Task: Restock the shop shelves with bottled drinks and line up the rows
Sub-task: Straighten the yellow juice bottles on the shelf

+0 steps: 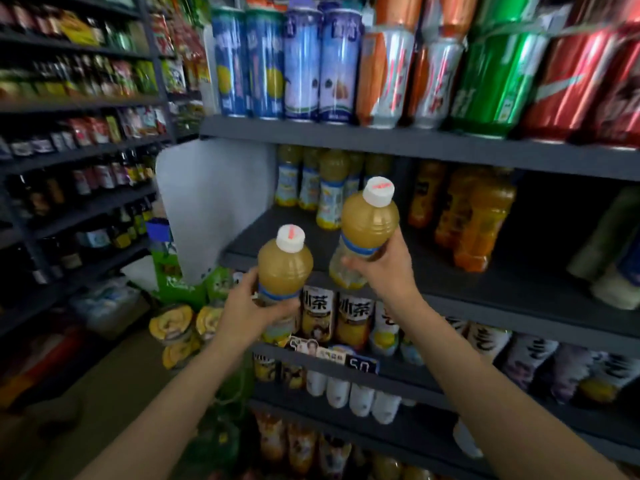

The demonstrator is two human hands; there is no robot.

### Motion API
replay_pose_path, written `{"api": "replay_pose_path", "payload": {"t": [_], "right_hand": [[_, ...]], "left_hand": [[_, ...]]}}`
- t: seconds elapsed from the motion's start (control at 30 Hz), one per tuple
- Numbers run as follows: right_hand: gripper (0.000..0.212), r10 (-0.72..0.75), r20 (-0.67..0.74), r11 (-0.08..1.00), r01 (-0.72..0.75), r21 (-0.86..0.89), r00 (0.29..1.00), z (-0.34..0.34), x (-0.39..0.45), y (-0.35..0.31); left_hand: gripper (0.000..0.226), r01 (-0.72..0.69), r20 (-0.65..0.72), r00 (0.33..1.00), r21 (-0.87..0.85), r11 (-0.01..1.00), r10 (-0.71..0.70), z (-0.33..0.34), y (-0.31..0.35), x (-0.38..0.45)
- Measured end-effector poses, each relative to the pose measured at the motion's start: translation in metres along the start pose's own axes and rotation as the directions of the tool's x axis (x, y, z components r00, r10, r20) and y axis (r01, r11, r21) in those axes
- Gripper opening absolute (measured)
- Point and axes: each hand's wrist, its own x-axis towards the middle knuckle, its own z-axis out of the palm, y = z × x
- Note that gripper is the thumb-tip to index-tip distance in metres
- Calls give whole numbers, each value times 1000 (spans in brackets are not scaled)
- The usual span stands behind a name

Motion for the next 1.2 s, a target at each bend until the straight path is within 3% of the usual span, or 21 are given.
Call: {"api": "replay_pose_path", "payload": {"t": [0.17, 0.27, 0.43, 0.57, 0.67, 0.77, 0.83, 1.03, 1.2], "right_hand": [[67, 120, -84, 988, -128, -89, 989, 18, 69, 20], [68, 190, -82, 975, -198, -104, 978, 27, 92, 33], [63, 187, 28, 925, -167, -341, 982, 30, 104, 44], [56, 190, 52, 898, -152, -413, 980, 33, 112, 52], [56, 158, 34, 890, -127, -438, 987, 44, 125, 62], [54, 120, 12, 883, -101, -459, 993, 60, 131, 74], [53, 93, 7, 877, -78, -475, 996, 66, 134, 79], [54, 112, 45, 857, -74, -509, 993, 82, 153, 78], [68, 102, -15, 852, -95, -515, 995, 107, 162, 79]], "left_hand": [[46, 19, -62, 998, -96, 995, -25, -8, 10, 48], [47, 14, -51, 999, -38, 999, -16, -9, 11, 83], [54, 67, -38, 997, -93, 993, -71, 5, 11, 144], [57, 107, -107, 987, -107, 988, -118, 22, -3, 195], [54, 54, -182, 982, -4, 999, -54, 30, -13, 221], [61, -42, -190, 977, 249, 967, 92, 32, -34, 227], [68, -10, -195, 976, 403, 915, 96, 36, -55, 219], [61, 72, -287, 958, 337, 939, 30, 48, -69, 245], [50, 135, -351, 936, 362, 922, 1, 55, -71, 274]]}}
